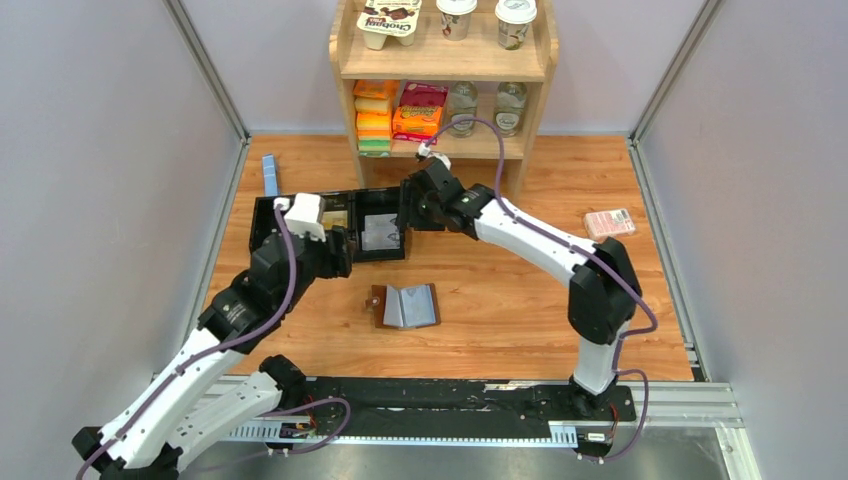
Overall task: Take the credit cards out of the card holder
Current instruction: Remove the credit card from the card holder.
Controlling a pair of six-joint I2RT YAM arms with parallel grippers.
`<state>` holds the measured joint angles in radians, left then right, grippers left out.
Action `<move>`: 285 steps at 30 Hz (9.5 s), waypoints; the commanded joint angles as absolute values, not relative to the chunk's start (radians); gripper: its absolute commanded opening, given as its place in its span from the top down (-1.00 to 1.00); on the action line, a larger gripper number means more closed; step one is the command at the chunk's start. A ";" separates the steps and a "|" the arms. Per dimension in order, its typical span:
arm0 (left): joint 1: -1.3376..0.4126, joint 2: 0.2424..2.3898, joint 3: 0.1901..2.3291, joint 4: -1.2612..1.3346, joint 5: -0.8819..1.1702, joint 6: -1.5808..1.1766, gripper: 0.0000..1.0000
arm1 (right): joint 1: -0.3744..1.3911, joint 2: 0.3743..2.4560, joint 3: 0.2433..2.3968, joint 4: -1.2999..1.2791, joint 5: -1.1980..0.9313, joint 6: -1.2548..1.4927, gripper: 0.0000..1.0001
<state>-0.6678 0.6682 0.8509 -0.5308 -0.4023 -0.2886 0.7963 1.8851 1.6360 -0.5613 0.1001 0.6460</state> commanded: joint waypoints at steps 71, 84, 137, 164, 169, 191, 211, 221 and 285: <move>-0.723 1.207 0.454 -0.236 -0.078 -0.712 0.50 | 1.012 1.753 1.144 -0.393 0.138 0.666 -0.10; -0.723 1.212 0.462 -0.244 -0.078 -0.727 0.51 | 1.031 1.785 1.187 -0.425 0.199 0.646 -0.13; -0.723 1.206 0.448 -0.227 -0.063 -0.753 0.52 | 1.032 1.759 1.218 -0.443 0.216 0.597 -0.37; -0.723 1.207 0.448 -0.222 -0.052 -0.747 0.53 | 1.032 1.821 1.223 -0.359 0.080 0.565 -0.29; -0.723 1.206 0.446 -0.224 -0.051 -0.746 0.53 | 1.032 1.796 1.226 -0.357 0.055 0.565 -0.29; -0.723 1.037 0.402 -0.247 -0.113 -0.784 0.53 | 1.019 1.790 1.164 -0.160 -0.204 0.603 -0.31; -0.723 0.719 0.353 -0.261 -0.137 -0.853 0.50 | 0.948 1.971 1.132 -0.061 -0.321 0.716 0.72; -0.721 1.029 0.425 -0.199 -0.100 -0.859 0.54 | 0.945 1.852 1.132 -0.138 -0.198 0.655 0.89; -0.574 1.120 0.127 0.471 0.170 -1.065 0.17 | 0.893 1.841 1.015 -0.153 -0.163 0.637 0.49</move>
